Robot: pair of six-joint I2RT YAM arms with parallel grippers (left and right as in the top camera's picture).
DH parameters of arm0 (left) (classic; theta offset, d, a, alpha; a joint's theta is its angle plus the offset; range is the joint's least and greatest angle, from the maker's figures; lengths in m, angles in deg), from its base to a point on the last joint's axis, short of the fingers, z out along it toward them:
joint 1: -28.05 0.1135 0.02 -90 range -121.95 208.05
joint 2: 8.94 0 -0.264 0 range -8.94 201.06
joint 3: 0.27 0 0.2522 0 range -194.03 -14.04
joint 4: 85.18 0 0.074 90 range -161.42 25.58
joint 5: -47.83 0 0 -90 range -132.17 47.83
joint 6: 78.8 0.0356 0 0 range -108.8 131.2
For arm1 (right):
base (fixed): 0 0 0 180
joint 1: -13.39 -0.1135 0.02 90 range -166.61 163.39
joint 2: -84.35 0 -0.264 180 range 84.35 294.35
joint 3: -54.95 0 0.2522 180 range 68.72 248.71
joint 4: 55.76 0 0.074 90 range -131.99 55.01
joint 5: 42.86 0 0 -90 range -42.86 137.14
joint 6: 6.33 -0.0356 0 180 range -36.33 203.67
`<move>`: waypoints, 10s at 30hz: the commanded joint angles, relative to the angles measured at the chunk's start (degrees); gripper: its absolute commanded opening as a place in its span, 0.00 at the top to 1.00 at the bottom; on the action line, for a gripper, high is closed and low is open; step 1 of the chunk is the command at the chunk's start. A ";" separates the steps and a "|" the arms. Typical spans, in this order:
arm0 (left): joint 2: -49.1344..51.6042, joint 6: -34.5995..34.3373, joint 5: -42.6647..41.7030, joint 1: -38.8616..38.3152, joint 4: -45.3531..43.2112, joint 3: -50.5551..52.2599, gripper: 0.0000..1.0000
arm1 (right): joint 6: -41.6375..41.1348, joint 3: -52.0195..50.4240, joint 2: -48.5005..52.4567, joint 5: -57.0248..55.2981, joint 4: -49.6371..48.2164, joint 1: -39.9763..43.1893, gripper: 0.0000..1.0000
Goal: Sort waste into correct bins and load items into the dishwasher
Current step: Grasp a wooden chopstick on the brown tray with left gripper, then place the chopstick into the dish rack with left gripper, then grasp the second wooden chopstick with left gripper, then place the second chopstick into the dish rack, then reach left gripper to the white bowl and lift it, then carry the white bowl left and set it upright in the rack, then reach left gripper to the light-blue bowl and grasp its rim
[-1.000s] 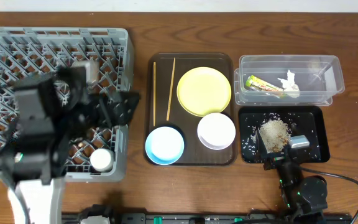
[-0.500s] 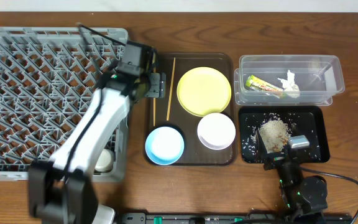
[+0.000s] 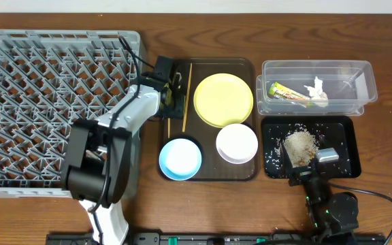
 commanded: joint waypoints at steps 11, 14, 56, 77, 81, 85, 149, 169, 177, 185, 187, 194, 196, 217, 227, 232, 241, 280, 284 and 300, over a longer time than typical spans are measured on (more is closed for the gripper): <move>2.64 -4.17 -0.76 0.31 2.86 -1.38 0.94 | -0.13 -0.04 -0.28 -0.02 0.17 0.81 0.01; -0.50 -4.13 -0.74 0.63 5.86 -3.45 0.94 | -0.13 -0.04 -0.28 -0.02 0.17 0.81 0.01; -15.67 2.95 -2.73 0.39 11.28 -4.76 0.50 | -0.13 -0.04 -0.28 0.00 0.17 0.81 0.01; 6.60 2.08 0.90 -4.26 5.20 -4.76 0.63 | -0.13 -0.04 -0.28 -0.02 0.17 0.81 0.01; 6.60 2.10 4.37 -4.20 1.97 -4.76 0.66 | -0.13 -0.04 -0.28 0.00 0.17 0.81 0.01; 6.60 2.12 5.51 -4.22 -3.41 -4.76 0.65 | -0.13 -0.04 -0.28 0.00 0.17 0.81 0.01; -22.99 -1.95 -6.40 -10.29 25.24 -3.08 0.49 | -0.13 -0.04 -0.28 0.00 0.17 0.81 0.01; -5.75 -6.54 -3.91 -22.36 4.44 4.98 0.69 | -0.13 -0.04 -0.28 -0.02 0.17 0.81 0.01; -13.09 -6.69 -2.82 -19.82 11.17 -0.66 0.94 | -0.13 -0.04 -0.28 0.00 0.17 0.81 0.01; -26.95 -2.89 38.60 -14.80 23.65 -5.95 0.94 | -0.13 -0.04 -0.28 -0.02 0.17 0.81 0.01; -28.59 -2.54 51.19 -13.27 25.03 -5.90 0.94 | -0.13 -0.04 -0.28 -0.02 0.17 0.81 0.01; -25.99 0.37 70.77 -5.40 19.76 -4.63 0.94 | -0.13 -0.04 -0.28 -0.02 0.17 0.81 0.01; -23.93 1.92 71.38 -2.43 17.25 -4.48 0.94 | -0.11 -0.04 -0.28 -0.02 0.17 0.81 0.01; -3.67 23.19 78.03 5.68 -8.52 -4.48 0.94 | -0.13 -0.04 -0.28 -0.02 0.17 0.81 0.01; -3.13 25.77 82.29 3.15 -9.66 -4.55 0.94 | -0.13 -0.04 -0.28 0.00 0.17 0.81 0.01; -2.86 25.70 82.27 3.41 -9.35 -4.37 0.94 | -0.13 -0.04 -0.28 0.00 0.17 0.81 0.01; -2.78 25.46 81.55 5.99 -9.40 -4.37 0.94 | -0.11 -0.04 -0.28 0.00 0.17 0.81 0.01; -18.03 -9.18 16.41 -15.23 26.05 -4.44 0.34 | -0.13 -0.04 -0.28 -0.02 0.17 0.81 0.01; -17.90 -14.19 13.20 -13.81 32.11 -3.50 0.34 | -0.13 -0.04 -0.28 0.00 0.17 0.81 0.01; -17.90 -14.21 4.20 -9.49 25.94 13.81 0.44 | -0.13 -0.04 -0.28 -0.02 0.17 0.81 0.01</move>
